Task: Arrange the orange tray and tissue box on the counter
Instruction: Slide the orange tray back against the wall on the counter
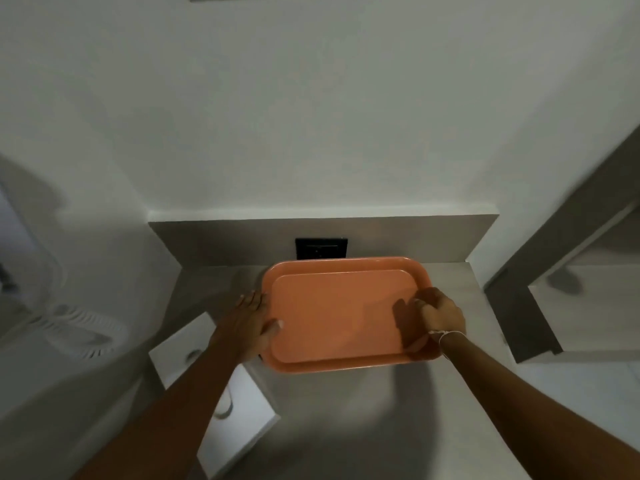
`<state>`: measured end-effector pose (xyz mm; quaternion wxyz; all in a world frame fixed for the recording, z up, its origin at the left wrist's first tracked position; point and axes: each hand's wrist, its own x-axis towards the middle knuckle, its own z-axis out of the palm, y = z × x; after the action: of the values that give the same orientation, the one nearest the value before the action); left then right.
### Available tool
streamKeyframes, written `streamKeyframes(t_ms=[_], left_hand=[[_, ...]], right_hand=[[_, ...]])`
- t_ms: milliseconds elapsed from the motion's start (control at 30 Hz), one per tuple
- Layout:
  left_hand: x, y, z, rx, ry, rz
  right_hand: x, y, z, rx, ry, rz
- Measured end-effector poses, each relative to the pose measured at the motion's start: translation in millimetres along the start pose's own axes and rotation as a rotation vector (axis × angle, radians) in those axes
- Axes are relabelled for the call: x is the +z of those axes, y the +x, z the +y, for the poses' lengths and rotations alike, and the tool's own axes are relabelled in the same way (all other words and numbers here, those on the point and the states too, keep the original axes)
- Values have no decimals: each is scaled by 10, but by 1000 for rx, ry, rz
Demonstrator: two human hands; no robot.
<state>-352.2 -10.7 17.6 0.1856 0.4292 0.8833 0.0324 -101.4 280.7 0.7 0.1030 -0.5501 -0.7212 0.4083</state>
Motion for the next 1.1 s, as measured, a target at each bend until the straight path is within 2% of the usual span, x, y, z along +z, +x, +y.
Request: streamKeyframes(t_ms=[200, 500, 567, 667, 767, 833, 967, 1100], left_hand=[[62, 251, -194, 18, 37, -86], [168, 346, -227, -22, 158, -173], [161, 328, -120, -88, 179, -151], [185, 207, 269, -115, 155, -40], [441, -118, 821, -44, 89, -26], [672, -381, 1126, -54, 87, -64], [937, -667, 1386, -143, 59, -135], [951, -686, 1350, -103, 64, -93]], right_hand=[[177, 15, -1, 51, -18, -3], [236, 35, -29, 22, -103, -34], [230, 15, -16, -35, -199, -30], [264, -230, 76, -243, -420, 8], [374, -691, 278, -488, -530, -106], [453, -962, 450, -585, -582, -180], [553, -1190, 696, -568, -722, -255], [575, -1191, 703, -534, -757, -256]])
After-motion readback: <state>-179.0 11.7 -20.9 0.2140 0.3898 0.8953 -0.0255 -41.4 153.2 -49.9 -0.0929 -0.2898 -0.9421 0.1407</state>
